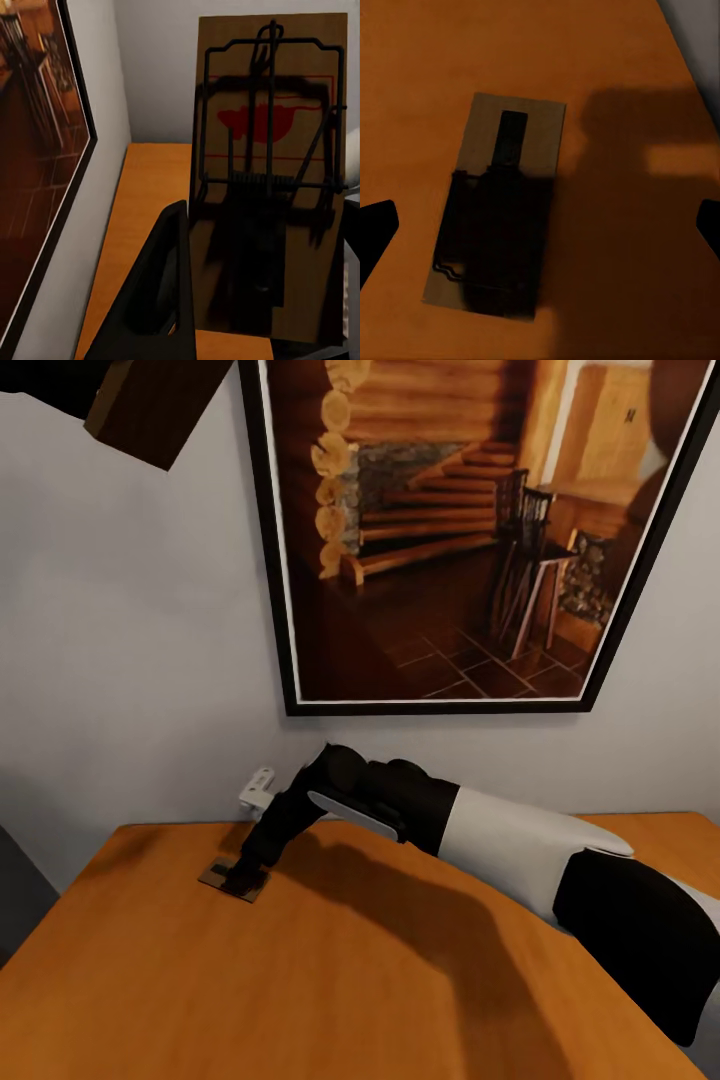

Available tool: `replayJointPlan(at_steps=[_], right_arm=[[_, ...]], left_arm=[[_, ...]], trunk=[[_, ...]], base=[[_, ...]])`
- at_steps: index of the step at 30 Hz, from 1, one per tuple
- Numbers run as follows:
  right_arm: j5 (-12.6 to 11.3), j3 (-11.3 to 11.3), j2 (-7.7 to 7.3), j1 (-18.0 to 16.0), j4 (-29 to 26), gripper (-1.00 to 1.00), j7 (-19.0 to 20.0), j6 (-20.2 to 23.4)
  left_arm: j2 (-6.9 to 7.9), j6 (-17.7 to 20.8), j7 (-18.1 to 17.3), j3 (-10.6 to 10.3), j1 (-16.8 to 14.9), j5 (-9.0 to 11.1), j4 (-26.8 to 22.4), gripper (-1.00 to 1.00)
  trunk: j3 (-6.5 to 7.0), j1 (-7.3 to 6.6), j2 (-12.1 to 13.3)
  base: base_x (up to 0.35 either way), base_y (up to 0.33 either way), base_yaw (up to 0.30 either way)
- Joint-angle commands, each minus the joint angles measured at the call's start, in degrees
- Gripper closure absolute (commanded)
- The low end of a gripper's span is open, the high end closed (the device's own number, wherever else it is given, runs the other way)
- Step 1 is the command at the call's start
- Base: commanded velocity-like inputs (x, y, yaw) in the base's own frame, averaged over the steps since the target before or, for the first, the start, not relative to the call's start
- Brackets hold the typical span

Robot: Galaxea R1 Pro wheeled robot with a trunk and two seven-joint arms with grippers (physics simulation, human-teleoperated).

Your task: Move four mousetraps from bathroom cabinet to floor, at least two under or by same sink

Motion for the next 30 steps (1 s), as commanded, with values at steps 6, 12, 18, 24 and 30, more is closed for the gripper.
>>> replayJointPlan(at_steps=[6, 12, 18, 24, 30], right_arm=[[0.59, 0.08, 0.04, 1.73, 2.15, -1.00, 0.11, 0.02], [0.64, 0.08, 0.04, 2.01, 3.12, -1.00, -0.11, 0.02], [0.64, 0.08, 0.04, 2.13, 4.15, -1.00, -0.13, -0.06], [0.65, 0.08, 0.04, 2.18, 4.33, -1.00, -0.14, -0.07], [0.67, 0.08, 0.04, 2.22, 4.29, -1.00, -0.14, -0.07]], left_arm=[[0.04, 0.20, -0.05, -0.32, -0.22, 0.48, -0.06, 1.00], [0.03, 0.19, -0.05, -0.32, -0.22, 0.55, -0.10, 1.00], [0.03, 0.19, -0.05, -0.32, -0.22, 0.57, -0.11, 1.00], [0.04, 0.19, -0.05, -0.32, -0.22, 0.57, -0.11, 1.00], [0.04, 0.19, -0.05, -0.32, -0.22, 0.57, -0.11, 1.00]], trunk=[[-0.07, 0.00, -0.03], [-0.07, 0.00, -0.03], [-0.07, 0.00, -0.03], [-0.07, 0.00, -0.03], [-0.07, 0.00, -0.03]], base=[[0.000, 0.000, 0.000], [0.000, 0.000, 0.000], [0.000, 0.000, 0.000], [0.000, 0.000, 0.000], [0.000, 0.000, 0.000]])
